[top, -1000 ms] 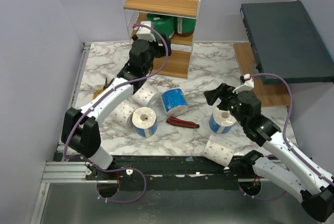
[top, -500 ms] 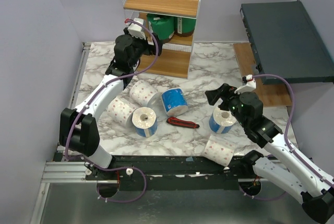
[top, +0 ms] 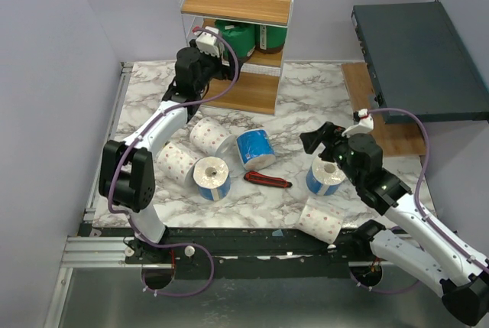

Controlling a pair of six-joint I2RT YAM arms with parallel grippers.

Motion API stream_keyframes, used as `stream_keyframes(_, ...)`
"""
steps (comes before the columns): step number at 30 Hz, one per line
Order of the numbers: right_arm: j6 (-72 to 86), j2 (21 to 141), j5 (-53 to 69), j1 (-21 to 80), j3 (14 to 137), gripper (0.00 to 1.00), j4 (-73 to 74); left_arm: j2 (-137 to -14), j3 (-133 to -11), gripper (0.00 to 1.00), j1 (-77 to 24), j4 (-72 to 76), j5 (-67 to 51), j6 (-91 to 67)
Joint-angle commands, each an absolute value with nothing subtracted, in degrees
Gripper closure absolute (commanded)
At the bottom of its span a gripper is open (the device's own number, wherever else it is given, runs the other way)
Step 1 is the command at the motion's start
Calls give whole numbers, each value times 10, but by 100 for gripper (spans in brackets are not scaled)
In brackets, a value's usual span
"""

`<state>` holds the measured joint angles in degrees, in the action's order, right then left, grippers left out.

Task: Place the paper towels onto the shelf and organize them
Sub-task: Adjust the paper towel on the shelf.

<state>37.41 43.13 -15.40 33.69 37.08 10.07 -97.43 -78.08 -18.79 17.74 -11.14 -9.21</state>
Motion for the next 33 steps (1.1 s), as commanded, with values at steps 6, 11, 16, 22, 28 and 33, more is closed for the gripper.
stream_keyframes(6, 364, 442, -176, 338, 364, 10, 109, -992, -799, 5, -186, 262, -91, -114)
stream_keyframes(11, 367, 451, -176, 338, 364, 10, 106, -1000, -794, 7, -196, 290, -52, -125)
stream_keyframes(16, 367, 454, -177, 338, 364, 10, 105, -1016, -807, 8, -222, 293, 26, -96)
stream_keyframes(22, 367, 452, -183, 338, 364, 10, 109, -1038, -831, 8, -247, 281, 104, -56)
stream_keyframes(28, 365, 450, -186, 338, 364, 10, 111, -1047, -843, 8, -251, 267, 182, -43)
stream_keyframes(33, 365, 453, -185, 338, 363, 9, 111, -1049, -848, 8, -251, 259, 227, -37)
